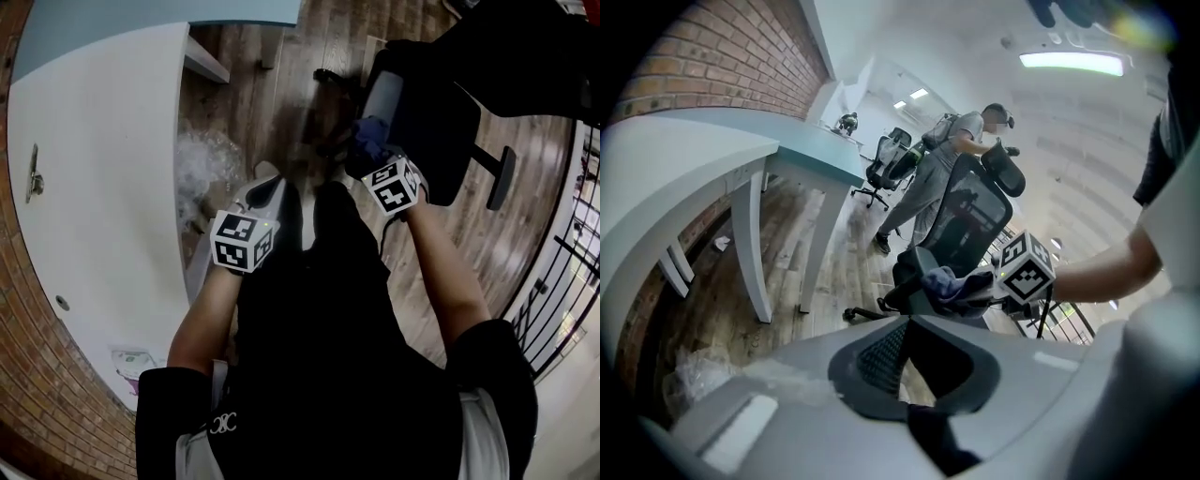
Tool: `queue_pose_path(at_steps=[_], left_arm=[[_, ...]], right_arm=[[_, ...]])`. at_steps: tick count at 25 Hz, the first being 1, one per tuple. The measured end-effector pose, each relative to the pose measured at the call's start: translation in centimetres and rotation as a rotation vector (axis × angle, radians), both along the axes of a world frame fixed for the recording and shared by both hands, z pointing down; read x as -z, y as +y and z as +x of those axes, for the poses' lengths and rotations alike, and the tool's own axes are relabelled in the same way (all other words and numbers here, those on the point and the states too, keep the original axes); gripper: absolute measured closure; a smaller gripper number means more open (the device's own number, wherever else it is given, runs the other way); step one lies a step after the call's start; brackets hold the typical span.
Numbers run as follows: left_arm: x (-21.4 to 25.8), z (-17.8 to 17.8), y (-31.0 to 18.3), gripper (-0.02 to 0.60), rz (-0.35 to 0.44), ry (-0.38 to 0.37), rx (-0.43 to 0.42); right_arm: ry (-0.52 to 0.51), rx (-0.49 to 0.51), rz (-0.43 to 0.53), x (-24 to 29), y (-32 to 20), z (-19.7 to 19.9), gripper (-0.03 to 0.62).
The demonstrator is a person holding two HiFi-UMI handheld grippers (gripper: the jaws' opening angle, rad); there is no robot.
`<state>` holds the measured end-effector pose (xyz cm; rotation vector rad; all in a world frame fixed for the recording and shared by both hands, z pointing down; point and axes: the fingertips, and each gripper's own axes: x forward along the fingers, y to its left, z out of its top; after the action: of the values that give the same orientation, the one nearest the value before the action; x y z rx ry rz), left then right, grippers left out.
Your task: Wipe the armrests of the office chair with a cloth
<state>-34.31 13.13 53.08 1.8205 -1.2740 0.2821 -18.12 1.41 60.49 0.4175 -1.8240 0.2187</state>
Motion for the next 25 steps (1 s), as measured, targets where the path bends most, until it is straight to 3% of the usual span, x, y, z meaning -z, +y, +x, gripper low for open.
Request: queue_pose_path(at_steps=[2, 7, 11, 13, 18, 22, 25], left_arm=[[0.2, -0.2, 0.0, 0.575, 0.001, 0.001, 0.002], [0.2, -1.5, 0.1, 0.575, -0.004, 0.001, 0.026], [0.3, -2.8, 0.8, 0.575, -0.025, -0.003, 0.043], [0.5, -3.6, 1.3, 0.575, -0.03, -0.017, 0.047], [0.2, -5.3, 2.6, 0.575, -0.058, -0.019, 0.063], [-1.2, -6.2, 3.9, 0.575, -0.105, -0.026, 0.035], [-1.9, -6.4, 4.1, 0.575, -0.127, -0.025, 0.019]], right_arm=[[-0.138, -0.113, 0.035, 1.6, 0.0, -1.6, 0.548], [-0.642, -0.608, -0.002, 4.4, -0.2, -9.0, 0.548], [-0.86, -1.063, 0.087, 2.5, -2.8, -10.7, 0.548], [-0.863, -1.251, 0.148, 0.4, -4.2, -10.3, 0.549], [-0.716, -1.51, 0.368, -4.7, -7.6, -7.5, 0.548], [-0.689, -1.636, 0.497, -6.7, -8.9, -5.9, 0.466], [-0.682, -1.682, 0.566, -7.6, -9.7, -5.0, 0.456]])
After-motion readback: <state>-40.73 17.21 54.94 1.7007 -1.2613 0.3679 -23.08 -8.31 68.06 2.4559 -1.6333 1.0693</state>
